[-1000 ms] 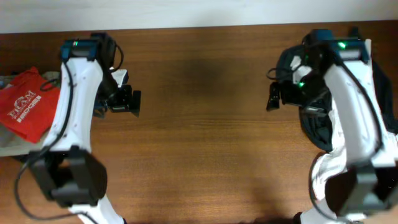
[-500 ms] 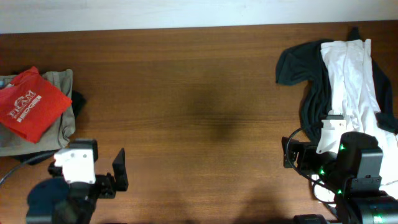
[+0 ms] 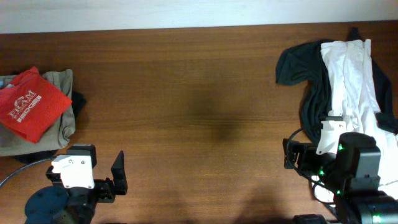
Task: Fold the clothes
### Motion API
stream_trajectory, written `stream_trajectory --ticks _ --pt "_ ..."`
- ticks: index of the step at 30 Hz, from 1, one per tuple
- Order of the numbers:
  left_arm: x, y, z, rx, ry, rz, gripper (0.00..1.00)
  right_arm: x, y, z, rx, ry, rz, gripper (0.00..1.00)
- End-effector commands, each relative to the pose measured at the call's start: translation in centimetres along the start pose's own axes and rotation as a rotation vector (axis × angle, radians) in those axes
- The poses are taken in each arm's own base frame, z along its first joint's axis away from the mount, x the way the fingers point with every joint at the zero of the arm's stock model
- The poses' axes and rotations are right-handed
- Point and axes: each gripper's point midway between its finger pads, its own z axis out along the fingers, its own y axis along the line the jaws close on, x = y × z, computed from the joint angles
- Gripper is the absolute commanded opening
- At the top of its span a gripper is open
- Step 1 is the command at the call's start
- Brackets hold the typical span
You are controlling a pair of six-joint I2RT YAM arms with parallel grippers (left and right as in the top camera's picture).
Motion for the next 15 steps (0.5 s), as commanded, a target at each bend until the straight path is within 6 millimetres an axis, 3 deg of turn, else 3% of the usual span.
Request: stream_trajectory --ticks 1,6,9,13,15 --pt "0.2 -0.1 0.1 0.009 0.002 0.016 0.99 -0.5 -0.7 -0.4 0.028 -0.179 -0.061 0.99" --pt "0.2 -0.1 0.1 0.009 0.002 0.016 0.99 0.5 -0.5 3.2 -0.032 -0.604 -0.125 0.99" --pt "0.2 -0.1 0.1 0.009 0.002 0.016 0.99 0.6 -0.4 4.3 -0.046 -0.756 -0.142 0.99" --pt "0.2 -0.1 0.1 0.009 0.002 0.016 0.99 2.8 -1.0 7.1 0.014 -0.692 -0.278 0.99" --pt "0.2 -0.1 0.1 0.009 0.002 0.016 0.99 3.2 -1.0 7.5 0.007 -0.670 -0.280 0.99"
